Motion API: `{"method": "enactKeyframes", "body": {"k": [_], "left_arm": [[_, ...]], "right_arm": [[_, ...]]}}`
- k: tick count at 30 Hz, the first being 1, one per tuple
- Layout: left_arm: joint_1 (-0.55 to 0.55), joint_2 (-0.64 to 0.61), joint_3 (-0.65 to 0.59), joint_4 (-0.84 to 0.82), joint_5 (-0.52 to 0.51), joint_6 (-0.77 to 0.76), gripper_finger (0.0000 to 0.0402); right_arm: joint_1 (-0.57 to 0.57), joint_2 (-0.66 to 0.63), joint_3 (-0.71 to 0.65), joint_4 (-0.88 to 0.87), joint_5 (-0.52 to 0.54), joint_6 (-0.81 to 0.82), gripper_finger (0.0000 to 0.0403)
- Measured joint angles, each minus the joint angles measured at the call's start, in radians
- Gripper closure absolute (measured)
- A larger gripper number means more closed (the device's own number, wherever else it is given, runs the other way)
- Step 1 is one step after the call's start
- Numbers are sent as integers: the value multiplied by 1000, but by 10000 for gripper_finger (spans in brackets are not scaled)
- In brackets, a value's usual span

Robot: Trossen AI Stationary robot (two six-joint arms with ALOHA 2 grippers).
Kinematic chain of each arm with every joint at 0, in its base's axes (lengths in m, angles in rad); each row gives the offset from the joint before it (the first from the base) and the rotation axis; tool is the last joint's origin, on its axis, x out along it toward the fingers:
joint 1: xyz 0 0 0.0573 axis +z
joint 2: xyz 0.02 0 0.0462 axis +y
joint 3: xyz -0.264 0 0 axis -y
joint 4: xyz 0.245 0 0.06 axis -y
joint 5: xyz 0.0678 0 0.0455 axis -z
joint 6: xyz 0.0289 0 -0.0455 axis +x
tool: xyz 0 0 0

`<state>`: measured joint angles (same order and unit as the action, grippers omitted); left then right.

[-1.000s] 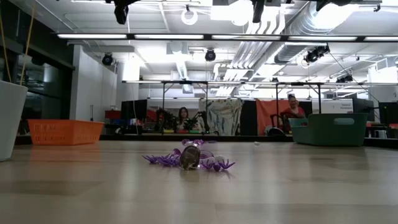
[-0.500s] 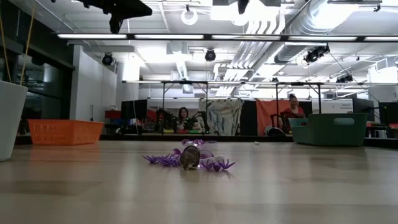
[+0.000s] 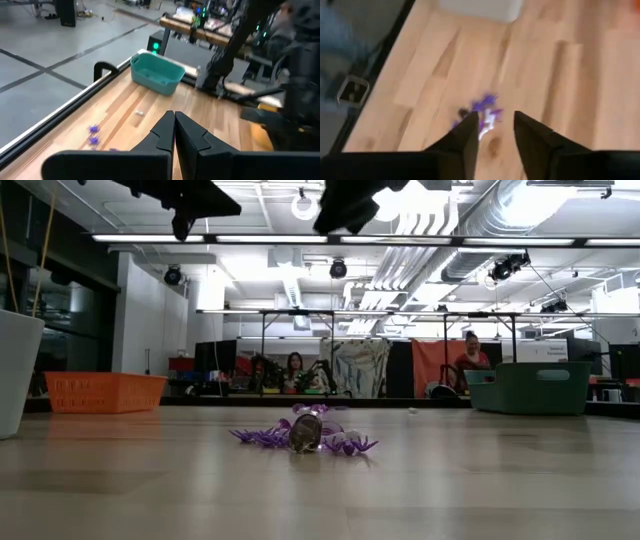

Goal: Sort Halloween decoration
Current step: Put the black skull toy into the green bin

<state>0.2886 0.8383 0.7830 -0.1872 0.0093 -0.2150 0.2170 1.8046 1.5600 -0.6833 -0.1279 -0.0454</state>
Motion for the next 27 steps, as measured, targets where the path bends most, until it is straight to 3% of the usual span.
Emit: {"method": "enactKeyframes", "body": {"k": [4,8,16,27], "left_arm": [[0,0,0,-57,0,48,401],[0,0,0,-114,0,61,401],[0,0,0,-170,0,60,401],[0,0,0,-168,0,52,401]], "right_arm": [[63,129,86,-54,1,-138,227],[113,245,162,-68,0,-199,204],[145,387,211,-122,20,-250,201],[117,434,201,-70,92,-251,201]]}}
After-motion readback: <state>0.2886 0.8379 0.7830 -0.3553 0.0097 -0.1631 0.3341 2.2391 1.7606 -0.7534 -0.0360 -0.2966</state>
